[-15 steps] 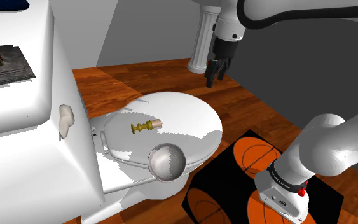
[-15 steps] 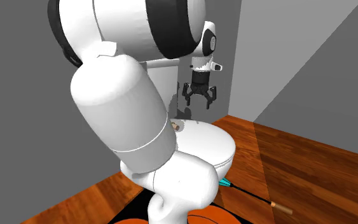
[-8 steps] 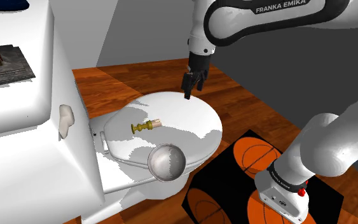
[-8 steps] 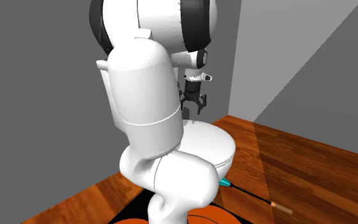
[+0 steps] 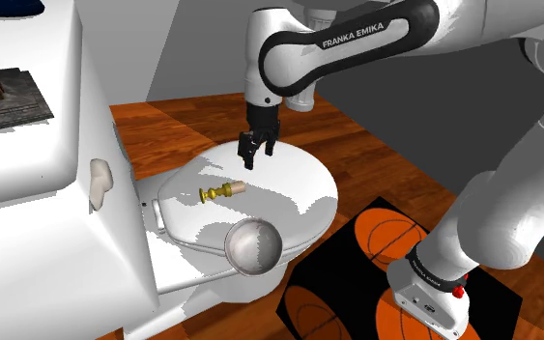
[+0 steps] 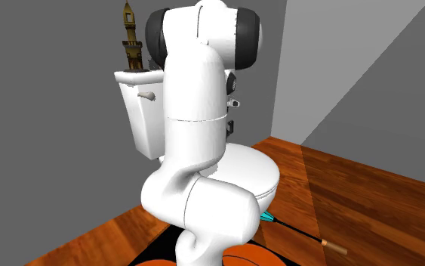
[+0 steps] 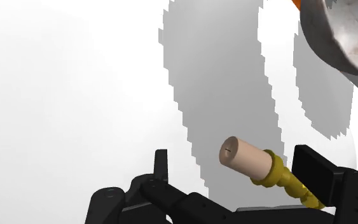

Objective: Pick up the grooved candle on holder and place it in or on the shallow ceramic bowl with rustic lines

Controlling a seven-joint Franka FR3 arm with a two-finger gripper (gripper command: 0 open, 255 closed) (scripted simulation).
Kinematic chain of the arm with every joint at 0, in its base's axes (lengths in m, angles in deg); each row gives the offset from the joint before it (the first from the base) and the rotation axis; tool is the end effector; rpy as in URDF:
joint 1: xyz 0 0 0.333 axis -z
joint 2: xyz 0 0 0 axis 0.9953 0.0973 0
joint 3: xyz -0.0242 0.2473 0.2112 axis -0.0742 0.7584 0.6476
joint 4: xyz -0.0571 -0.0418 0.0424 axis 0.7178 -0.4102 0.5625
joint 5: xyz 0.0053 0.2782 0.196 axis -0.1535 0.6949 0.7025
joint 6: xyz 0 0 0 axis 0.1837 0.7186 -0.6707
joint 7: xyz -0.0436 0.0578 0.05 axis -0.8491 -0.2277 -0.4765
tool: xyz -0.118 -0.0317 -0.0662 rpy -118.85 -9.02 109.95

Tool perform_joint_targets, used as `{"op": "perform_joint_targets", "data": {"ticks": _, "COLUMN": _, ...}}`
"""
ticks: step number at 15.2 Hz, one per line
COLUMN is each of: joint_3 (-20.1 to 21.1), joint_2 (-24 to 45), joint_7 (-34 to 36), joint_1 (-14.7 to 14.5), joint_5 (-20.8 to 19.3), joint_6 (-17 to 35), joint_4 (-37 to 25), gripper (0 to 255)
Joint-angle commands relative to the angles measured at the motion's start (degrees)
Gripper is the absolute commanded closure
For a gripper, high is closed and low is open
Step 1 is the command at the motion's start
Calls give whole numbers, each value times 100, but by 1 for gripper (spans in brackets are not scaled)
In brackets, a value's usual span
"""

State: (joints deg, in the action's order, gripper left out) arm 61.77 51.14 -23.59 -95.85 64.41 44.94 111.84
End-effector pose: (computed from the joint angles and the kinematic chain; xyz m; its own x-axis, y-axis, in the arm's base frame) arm 0.4379 0.2219 0.4167 0.9521 0.2796 -0.1237 0.2683 -0.9581 -0.1004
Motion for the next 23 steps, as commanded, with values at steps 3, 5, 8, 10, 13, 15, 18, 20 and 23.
{"op": "perform_joint_targets", "data": {"ticks": 3, "joint_3": 134, "joint_2": 809, "joint_7": 146, "joint_1": -168, "joint_5": -71, "joint_6": 192, "joint_4": -517, "gripper": 0}}
{"op": "perform_joint_targets", "data": {"ticks": 5, "joint_3": 186, "joint_2": 1230, "joint_7": 222, "joint_1": -266, "joint_5": -127, "joint_6": 246, "joint_4": -836, "gripper": 0}}
{"op": "perform_joint_targets", "data": {"ticks": 8, "joint_3": 191, "joint_2": 1330, "joint_7": 235, "joint_1": -295, "joint_5": -140, "joint_6": 396, "joint_4": -780, "gripper": 0}}
{"op": "perform_joint_targets", "data": {"ticks": 10, "joint_3": 194, "joint_2": 1383, "joint_7": 241, "joint_1": -309, "joint_5": -147, "joint_6": 540, "joint_4": -689, "gripper": 0}}
{"op": "perform_joint_targets", "data": {"ticks": 13, "joint_3": 197, "joint_2": 1489, "joint_7": 253, "joint_1": -336, "joint_5": -163, "joint_6": 796, "joint_4": -539, "gripper": 0}}
{"op": "perform_joint_targets", "data": {"ticks": 15, "joint_3": 196, "joint_2": 1489, "joint_7": 253, "joint_1": -336, "joint_5": -163, "joint_6": 796, "joint_4": -539, "gripper": 0}}
{"op": "perform_joint_targets", "data": {"ticks": 18, "joint_3": 196, "joint_2": 1489, "joint_7": 253, "joint_1": -336, "joint_5": -163, "joint_6": 796, "joint_4": -539, "gripper": 0}}
{"op": "perform_joint_targets", "data": {"ticks": 20, "joint_3": 196, "joint_2": 1489, "joint_7": 253, "joint_1": -336, "joint_5": -163, "joint_6": 796, "joint_4": -539, "gripper": 0}}
{"op": "perform_joint_targets", "data": {"ticks": 23, "joint_3": 197, "joint_2": 1489, "joint_7": 253, "joint_1": -336, "joint_5": -163, "joint_6": 795, "joint_4": -540, "gripper": 255}}
